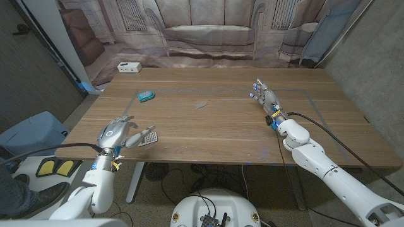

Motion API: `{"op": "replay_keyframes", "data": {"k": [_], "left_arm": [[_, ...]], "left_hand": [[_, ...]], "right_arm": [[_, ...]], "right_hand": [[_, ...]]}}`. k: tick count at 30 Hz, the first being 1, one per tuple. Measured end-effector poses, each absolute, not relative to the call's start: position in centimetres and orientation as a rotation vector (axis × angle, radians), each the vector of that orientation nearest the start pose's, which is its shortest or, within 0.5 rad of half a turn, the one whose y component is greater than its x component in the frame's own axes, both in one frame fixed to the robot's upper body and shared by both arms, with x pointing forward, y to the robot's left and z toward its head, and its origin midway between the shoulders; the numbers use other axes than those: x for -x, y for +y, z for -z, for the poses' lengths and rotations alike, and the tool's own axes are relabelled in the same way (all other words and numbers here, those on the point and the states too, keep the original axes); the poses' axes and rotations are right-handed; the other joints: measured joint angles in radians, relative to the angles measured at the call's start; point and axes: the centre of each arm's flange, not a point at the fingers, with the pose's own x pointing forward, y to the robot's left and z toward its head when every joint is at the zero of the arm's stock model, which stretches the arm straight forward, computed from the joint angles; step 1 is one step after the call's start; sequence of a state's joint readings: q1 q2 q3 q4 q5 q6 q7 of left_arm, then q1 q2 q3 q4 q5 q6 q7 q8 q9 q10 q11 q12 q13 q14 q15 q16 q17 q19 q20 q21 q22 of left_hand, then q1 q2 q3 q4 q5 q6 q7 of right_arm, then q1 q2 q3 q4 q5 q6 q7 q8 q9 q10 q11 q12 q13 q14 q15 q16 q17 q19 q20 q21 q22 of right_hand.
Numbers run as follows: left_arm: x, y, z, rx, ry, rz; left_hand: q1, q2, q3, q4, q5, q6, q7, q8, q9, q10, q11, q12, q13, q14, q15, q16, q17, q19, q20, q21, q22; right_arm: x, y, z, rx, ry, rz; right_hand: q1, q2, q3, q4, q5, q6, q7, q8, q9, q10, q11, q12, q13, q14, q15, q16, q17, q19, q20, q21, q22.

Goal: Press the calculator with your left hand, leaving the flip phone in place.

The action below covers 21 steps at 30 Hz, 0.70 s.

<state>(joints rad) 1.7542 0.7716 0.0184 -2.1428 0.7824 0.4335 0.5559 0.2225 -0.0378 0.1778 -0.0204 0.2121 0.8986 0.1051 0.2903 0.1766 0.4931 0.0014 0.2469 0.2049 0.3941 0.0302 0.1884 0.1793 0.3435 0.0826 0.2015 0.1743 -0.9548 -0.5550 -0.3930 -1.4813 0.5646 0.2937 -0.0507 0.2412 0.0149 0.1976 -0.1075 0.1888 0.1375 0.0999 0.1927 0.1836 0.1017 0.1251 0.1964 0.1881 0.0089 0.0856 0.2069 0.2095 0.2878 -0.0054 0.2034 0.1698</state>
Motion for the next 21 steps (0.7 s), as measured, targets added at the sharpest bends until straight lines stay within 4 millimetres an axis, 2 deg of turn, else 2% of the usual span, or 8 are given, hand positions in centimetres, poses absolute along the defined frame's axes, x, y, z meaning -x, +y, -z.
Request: {"op": "replay_keyframes", "data": {"k": [7, 8, 15, 16, 21], "left_arm": [[-42.7, 35.7, 12.8, -1.406, -0.493, -0.623], [-42.8, 34.4, 11.8, -1.433, -0.543, -0.587], [-43.0, 34.9, 12.1, -1.431, -0.496, -0.582], [-43.3, 34.0, 11.8, -1.443, -0.515, -0.561], [-43.5, 33.9, 11.8, -1.449, -0.495, -0.55]], "left_hand": [[-0.006, 0.005, -0.007, 0.007, 0.0, 0.018, -0.003, -0.013, 0.0, -0.038, -0.012, -0.021, 0.0, -0.058, -0.003, -0.012, 0.0, -0.032, -0.007, -0.012, 0.0], [-0.012, -0.001, -0.008, 0.008, 0.0, 0.026, -0.003, -0.014, 0.0, -0.045, -0.013, -0.025, 0.0, -0.069, -0.003, -0.012, 0.0, -0.039, -0.005, -0.012, 0.0], [-0.024, -0.003, -0.023, 0.015, 0.009, 0.046, -0.001, -0.024, 0.0, -0.092, -0.009, -0.04, 0.0, -0.117, -0.009, -0.012, 0.0, -0.067, -0.007, -0.017, 0.0], [-0.024, -0.003, -0.025, 0.017, 0.009, 0.05, -0.004, -0.024, 0.0, -0.095, -0.012, -0.044, 0.0, -0.123, -0.01, -0.012, 0.0, -0.072, -0.01, -0.017, 0.002], [-0.036, -0.004, -0.033, 0.019, 0.014, 0.057, -0.01, -0.032, 0.0, -0.113, -0.02, -0.048, -0.004, -0.143, -0.018, -0.012, 0.0, -0.084, -0.012, -0.017, 0.005]], "right_arm": [[-61.7, -25.8, 4.4, 0.037, -0.623, -0.236], [-61.7, -25.9, 4.4, 0.034, -0.624, -0.227], [-61.6, -25.9, 4.3, 0.034, -0.627, -0.227], [-61.7, -26.0, 4.3, 0.034, -0.627, -0.224], [-61.7, -26.0, 4.2, 0.034, -0.627, -0.223]], "right_hand": [[0.0, 0.0, 0.0, 0.0, 0.0, 0.0, 0.0, 0.0, 0.0, 0.006, 0.006, 0.0, 0.0, 0.0, 0.0, 0.0, 0.0, 0.0, 0.0, 0.0, 0.0], [0.0, 0.0, 0.0, 0.0, 0.0, 0.0, 0.0, 0.0, 0.0, 0.006, 0.006, 0.0, 0.0, 0.0, 0.0, 0.0, 0.0, 0.0, 0.0, 0.0, 0.0], [0.0, 0.0, 0.0, 0.0, 0.0, 0.006, -0.006, 0.0, 0.0, 0.005, 0.006, 0.0, 0.0, 0.0, 0.0, 0.0, 0.0, 0.006, 0.006, 0.0, 0.0], [0.0, 0.0, 0.0, 0.0, 0.0, 0.006, -0.006, 0.0, 0.0, 0.005, 0.006, 0.0, 0.0, 0.0, 0.0, 0.0, 0.0, 0.006, 0.006, 0.0, 0.0], [0.0, 0.0, 0.0, 0.0, 0.0, 0.005, -0.005, 0.0, 0.0, 0.005, 0.005, 0.0, 0.0, 0.0, 0.0, 0.0, 0.0, 0.006, 0.006, 0.0, 0.0]]}}
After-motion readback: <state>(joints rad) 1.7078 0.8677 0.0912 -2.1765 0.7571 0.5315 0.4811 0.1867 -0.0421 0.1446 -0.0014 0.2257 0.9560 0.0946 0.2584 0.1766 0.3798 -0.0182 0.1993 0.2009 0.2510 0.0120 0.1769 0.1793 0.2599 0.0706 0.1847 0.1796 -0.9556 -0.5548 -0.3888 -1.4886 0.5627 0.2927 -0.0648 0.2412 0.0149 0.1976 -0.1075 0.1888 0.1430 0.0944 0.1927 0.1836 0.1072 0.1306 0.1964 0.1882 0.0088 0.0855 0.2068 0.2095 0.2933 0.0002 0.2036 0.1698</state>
